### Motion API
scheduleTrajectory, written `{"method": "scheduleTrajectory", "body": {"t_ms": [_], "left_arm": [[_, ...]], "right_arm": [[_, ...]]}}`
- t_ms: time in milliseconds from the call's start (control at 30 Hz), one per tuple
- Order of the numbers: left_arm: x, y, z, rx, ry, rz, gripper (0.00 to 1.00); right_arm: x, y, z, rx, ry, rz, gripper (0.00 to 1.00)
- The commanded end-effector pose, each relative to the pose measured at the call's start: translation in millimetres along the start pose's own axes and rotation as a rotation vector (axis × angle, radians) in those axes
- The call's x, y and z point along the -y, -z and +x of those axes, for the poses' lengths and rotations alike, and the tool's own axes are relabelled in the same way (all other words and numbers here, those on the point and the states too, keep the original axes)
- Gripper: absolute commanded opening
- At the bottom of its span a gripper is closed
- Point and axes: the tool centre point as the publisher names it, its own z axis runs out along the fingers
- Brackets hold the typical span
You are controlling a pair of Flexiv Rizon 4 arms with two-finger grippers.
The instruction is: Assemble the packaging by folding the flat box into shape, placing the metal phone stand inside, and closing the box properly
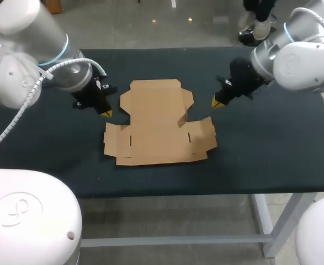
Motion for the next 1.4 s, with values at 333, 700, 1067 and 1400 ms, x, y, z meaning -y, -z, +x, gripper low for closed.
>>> {"method": "scheduleTrajectory", "body": {"t_ms": [333,700,1067,1400], "left_arm": [[-62.3,31.1,-16.4,-0.045,0.041,0.023,0.0],[-103.3,37.7,-36.6,-0.13,0.063,-0.001,0.0],[-140.8,37.6,-46.7,-0.164,0.017,-0.034,0.0],[-155.5,23.6,-50.6,-0.215,-0.001,-0.058,0.0]], "right_arm": [[68.8,34.1,-13.4,0.013,-0.018,-0.029,0.0],[115.3,31.0,-27.6,-0.019,-0.053,0.001,0.0],[150.7,21.2,-37.4,-0.067,-0.064,0.017,0.0],[169.7,10.4,-46.2,-0.091,-0.072,0.02,0.0]]}}
